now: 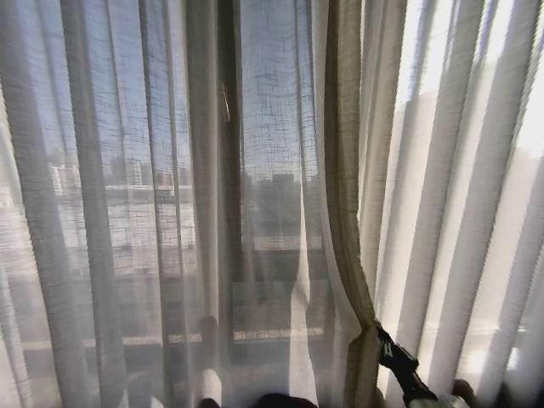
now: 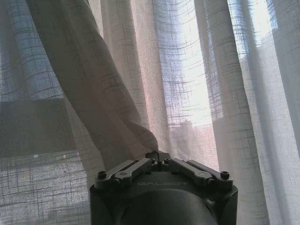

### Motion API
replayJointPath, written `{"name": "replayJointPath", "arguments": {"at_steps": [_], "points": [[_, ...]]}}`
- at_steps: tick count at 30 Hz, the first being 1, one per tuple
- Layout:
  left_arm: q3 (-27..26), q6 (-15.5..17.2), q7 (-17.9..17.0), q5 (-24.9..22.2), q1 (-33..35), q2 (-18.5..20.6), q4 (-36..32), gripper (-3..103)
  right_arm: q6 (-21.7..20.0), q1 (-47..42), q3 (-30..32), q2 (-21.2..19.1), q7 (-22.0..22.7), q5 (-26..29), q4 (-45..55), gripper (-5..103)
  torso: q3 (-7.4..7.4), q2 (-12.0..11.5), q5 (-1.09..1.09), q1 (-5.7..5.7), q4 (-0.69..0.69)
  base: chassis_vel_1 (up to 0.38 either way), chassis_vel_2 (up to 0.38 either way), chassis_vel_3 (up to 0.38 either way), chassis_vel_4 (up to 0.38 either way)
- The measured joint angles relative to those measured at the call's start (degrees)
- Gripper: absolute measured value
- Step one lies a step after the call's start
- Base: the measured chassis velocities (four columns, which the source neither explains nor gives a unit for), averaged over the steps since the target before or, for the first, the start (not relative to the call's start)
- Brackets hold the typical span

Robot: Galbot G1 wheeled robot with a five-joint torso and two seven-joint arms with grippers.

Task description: Open the curtains by pulling them apart, changing their state from closed to fully open.

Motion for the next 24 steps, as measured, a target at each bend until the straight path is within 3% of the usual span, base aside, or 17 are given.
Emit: {"name": "replayJointPath", "arguments": {"at_steps": [5,12,24], "points": [[-0.5,-0.1,0.0,-0.9,0.2,0.3,-0.5,100,-1.3,2.2,2.6,-0.8,2.6,-1.8,-4.5,0,0.0,0.0,0.0,0.0,0.01,0.0,0.0,0.0,0.0],[-1.0,-0.1,0.0,-1.2,0.0,0.7,-0.3,100,-1.0,1.8,3.8,-1.5,2.7,-2.3,-6.0,0,0.0,0.0,-0.01,0.0,0.0,0.0,0.0,0.0,0.0],[-1.2,-0.8,0.1,-1.6,0.1,0.4,0.8,100,1.7,-1.9,-7.3,3.1,-2.0,-7.8,0.1,0,0.0,0.0,-0.01,0.0,0.01,0.0,0.0,0.0,0.0]]}}
